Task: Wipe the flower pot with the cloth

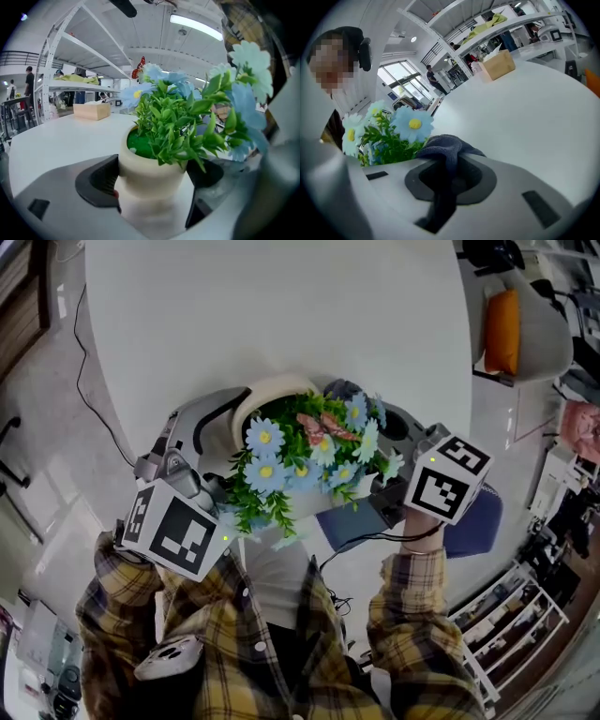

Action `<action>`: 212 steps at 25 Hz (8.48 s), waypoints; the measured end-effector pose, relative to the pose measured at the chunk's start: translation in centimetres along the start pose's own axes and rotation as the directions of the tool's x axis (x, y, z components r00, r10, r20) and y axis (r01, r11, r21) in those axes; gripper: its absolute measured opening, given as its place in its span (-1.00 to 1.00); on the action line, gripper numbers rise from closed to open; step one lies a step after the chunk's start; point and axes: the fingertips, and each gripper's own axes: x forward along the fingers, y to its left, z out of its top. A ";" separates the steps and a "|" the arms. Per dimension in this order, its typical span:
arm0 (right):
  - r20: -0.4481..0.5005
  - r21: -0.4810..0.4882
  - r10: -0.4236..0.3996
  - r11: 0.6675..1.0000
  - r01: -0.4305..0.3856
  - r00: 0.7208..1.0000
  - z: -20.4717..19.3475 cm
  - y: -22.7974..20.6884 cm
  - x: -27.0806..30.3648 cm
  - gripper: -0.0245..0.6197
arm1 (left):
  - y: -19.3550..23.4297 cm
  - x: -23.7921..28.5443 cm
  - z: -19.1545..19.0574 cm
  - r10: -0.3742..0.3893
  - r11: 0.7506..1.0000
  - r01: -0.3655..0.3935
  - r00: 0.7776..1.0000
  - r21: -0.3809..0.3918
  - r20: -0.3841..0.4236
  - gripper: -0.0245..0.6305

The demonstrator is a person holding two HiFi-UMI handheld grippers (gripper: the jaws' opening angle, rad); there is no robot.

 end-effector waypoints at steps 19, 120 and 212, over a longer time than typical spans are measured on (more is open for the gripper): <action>-0.311 -0.212 0.198 0.939 -0.271 0.930 1.7 1.6 3.3 -0.82 | -3.8 1.7 0.9 -0.450 0.829 0.497 0.865 0.257 -0.222 0.49; 0.075 0.012 -0.136 0.991 0.136 0.988 -0.7 -0.8 -0.9 -0.82 | -3.5 -3.4 -4.6 0.039 0.990 -0.057 0.990 -0.130 -0.135 0.46; 0.418 -0.418 -0.040 0.879 0.231 0.908 10.9 17.1 -16.9 -0.82 | -3.3 -16.8 14.2 0.269 0.962 -0.271 0.948 -0.012 0.173 0.14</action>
